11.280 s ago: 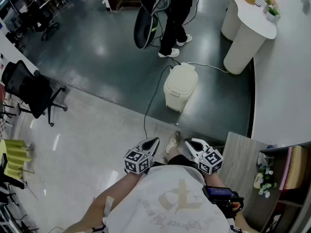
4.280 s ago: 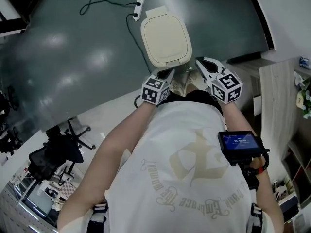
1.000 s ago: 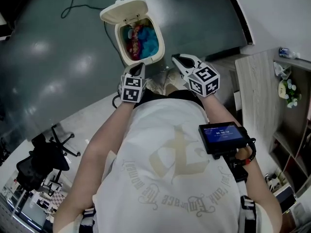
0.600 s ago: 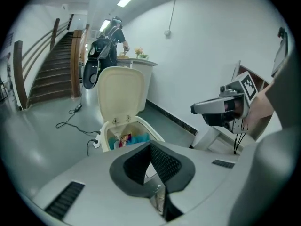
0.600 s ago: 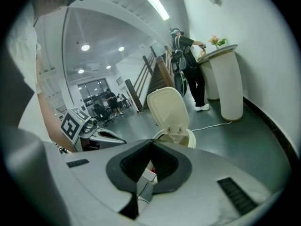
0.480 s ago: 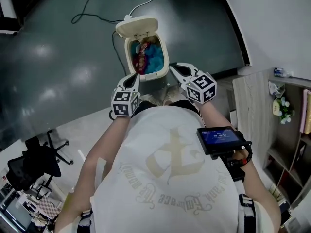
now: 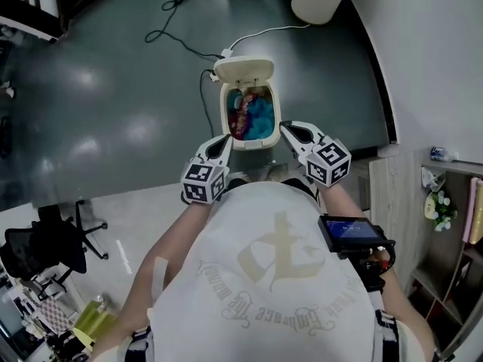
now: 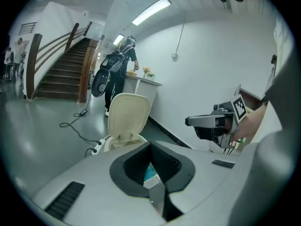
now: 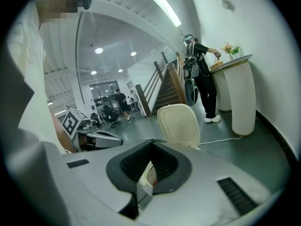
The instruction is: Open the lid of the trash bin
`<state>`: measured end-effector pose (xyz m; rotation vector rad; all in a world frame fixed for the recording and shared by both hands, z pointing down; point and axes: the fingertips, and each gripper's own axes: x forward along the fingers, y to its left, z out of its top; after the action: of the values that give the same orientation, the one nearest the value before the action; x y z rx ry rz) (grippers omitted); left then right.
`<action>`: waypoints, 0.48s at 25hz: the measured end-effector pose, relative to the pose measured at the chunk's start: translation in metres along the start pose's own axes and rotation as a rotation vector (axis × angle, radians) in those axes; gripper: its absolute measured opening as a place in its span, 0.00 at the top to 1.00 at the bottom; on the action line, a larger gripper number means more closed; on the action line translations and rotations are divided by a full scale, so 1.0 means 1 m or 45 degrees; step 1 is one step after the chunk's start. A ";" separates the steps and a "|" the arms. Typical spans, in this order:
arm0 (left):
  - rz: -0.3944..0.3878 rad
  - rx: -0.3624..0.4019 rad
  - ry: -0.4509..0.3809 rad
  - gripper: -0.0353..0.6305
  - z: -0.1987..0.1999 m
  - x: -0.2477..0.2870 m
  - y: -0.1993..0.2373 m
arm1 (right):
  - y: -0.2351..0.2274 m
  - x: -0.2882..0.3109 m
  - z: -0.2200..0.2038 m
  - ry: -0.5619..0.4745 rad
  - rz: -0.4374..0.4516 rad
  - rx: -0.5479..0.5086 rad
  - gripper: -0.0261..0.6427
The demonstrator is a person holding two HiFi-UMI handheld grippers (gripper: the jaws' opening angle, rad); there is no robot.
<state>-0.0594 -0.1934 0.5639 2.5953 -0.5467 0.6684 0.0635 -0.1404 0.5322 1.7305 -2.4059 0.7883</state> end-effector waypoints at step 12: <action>0.001 -0.061 -0.064 0.93 0.016 -0.021 0.013 | 0.001 -0.010 0.005 -0.030 -0.019 0.004 0.95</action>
<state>-0.0764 -0.2062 0.5439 2.5734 -0.5720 0.5851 0.0676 -0.1339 0.5239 1.7660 -2.4051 0.7750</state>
